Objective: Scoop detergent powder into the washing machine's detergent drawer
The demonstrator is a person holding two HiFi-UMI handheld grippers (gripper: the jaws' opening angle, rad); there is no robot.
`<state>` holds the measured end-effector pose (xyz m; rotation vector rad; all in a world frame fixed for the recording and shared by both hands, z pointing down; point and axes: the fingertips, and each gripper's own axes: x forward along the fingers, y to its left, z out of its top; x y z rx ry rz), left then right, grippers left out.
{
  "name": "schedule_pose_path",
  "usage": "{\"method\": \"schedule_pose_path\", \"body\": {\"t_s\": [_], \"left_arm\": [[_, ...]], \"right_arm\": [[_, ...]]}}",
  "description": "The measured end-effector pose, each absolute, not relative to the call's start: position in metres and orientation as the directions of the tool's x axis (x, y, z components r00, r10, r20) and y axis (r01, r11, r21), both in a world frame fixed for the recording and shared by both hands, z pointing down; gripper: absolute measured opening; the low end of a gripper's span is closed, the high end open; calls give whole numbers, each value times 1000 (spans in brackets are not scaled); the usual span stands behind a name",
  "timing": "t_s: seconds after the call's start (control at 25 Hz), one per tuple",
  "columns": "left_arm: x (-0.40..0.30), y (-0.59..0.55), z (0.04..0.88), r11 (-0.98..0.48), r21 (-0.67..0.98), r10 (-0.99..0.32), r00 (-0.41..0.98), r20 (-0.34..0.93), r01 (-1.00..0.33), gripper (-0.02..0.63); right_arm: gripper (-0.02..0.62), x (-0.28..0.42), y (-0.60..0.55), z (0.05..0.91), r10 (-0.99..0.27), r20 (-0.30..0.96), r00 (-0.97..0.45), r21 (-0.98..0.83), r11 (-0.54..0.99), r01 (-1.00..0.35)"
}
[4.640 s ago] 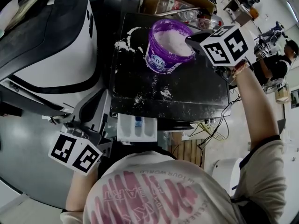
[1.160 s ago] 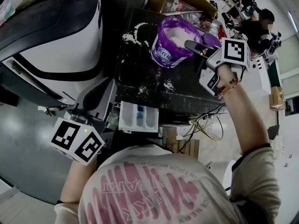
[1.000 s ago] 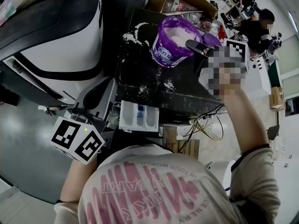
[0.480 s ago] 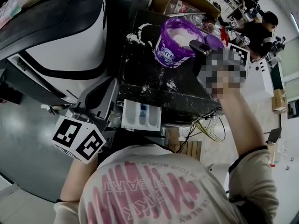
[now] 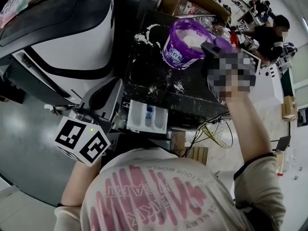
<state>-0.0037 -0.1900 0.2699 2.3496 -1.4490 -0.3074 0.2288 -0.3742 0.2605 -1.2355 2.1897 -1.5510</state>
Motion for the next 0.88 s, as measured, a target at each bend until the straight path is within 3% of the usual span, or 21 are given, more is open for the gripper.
{"method": "schedule_pose_path", "body": {"t_s": [0.88], "left_arm": [[4, -175, 263, -399, 404, -897, 442, 16, -823, 3]], "right_arm": [[3, 236, -354, 231, -735, 166, -657, -901, 158, -405]]}}
